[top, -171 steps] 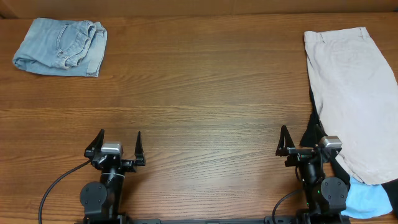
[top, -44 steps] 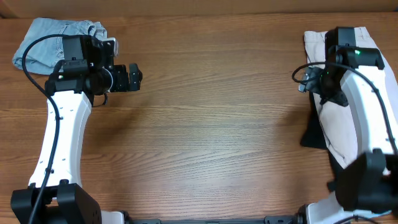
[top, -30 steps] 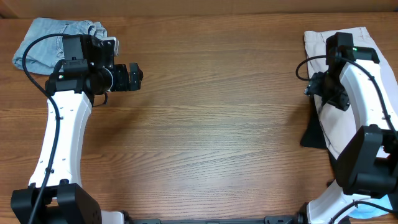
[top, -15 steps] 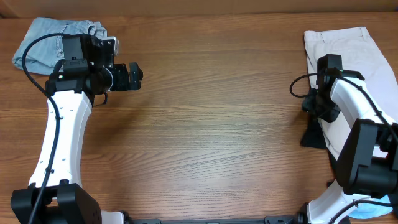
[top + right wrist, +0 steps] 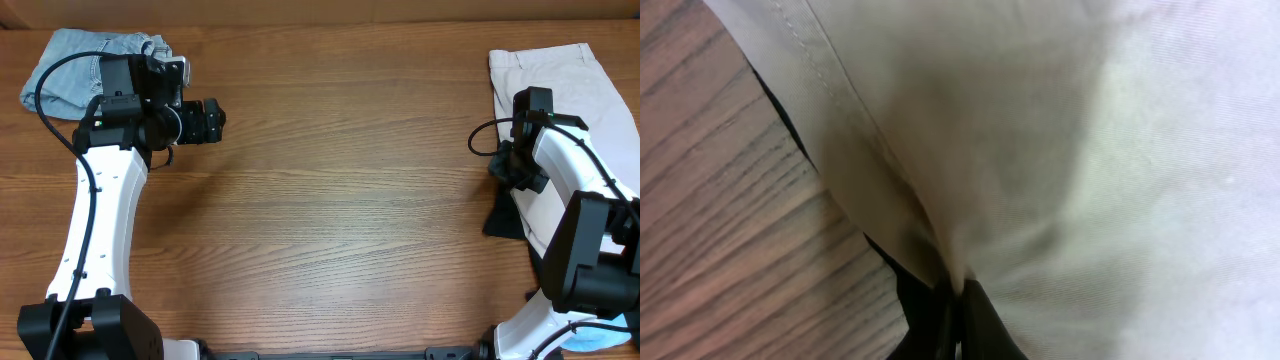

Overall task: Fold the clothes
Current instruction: 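Grasp the beige shorts on the right pile with the right gripper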

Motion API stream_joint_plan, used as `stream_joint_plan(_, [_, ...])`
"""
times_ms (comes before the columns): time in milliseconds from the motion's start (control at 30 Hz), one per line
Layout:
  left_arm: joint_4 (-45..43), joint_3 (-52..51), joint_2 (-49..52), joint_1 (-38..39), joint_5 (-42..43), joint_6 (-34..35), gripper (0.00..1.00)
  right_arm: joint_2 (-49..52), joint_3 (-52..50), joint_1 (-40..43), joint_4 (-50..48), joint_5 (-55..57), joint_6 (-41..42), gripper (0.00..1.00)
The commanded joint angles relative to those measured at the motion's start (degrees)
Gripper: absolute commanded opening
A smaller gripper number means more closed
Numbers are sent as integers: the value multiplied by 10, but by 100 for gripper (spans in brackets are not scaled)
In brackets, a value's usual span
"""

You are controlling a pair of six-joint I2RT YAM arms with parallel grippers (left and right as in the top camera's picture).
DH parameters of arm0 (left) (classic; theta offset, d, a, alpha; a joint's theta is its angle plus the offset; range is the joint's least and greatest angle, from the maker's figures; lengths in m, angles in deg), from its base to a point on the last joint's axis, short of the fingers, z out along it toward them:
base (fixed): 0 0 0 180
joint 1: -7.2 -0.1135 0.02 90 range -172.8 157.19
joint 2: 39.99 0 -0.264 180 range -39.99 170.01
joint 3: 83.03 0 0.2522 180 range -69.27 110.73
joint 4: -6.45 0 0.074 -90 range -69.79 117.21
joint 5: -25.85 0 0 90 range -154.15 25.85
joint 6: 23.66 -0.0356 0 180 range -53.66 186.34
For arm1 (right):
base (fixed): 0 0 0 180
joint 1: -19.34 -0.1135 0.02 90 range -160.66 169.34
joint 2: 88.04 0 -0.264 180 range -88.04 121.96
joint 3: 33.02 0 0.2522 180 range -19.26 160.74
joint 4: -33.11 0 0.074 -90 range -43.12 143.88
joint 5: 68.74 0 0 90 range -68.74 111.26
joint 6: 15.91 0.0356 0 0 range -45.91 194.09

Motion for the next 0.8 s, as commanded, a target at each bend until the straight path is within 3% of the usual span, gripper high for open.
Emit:
stream_joint_plan(0, [-4, 12, -1, 4, 6, -1, 80, -9, 16, 2, 20, 3, -4, 4])
stream_joint_plan(367, [-11, 12, -1, 3, 6, 0, 74, -58, 205, -45, 180, -100, -82, 4])
stream_joint_plan(500, [-15, 12, -1, 3, 6, -1, 74, -59, 251, -110, 220, -120, -87, 4])
stream_joint_plan(767, [-15, 12, -1, 1, -26, -1, 76, -45, 252, -317, 205, -166, -63, 4])
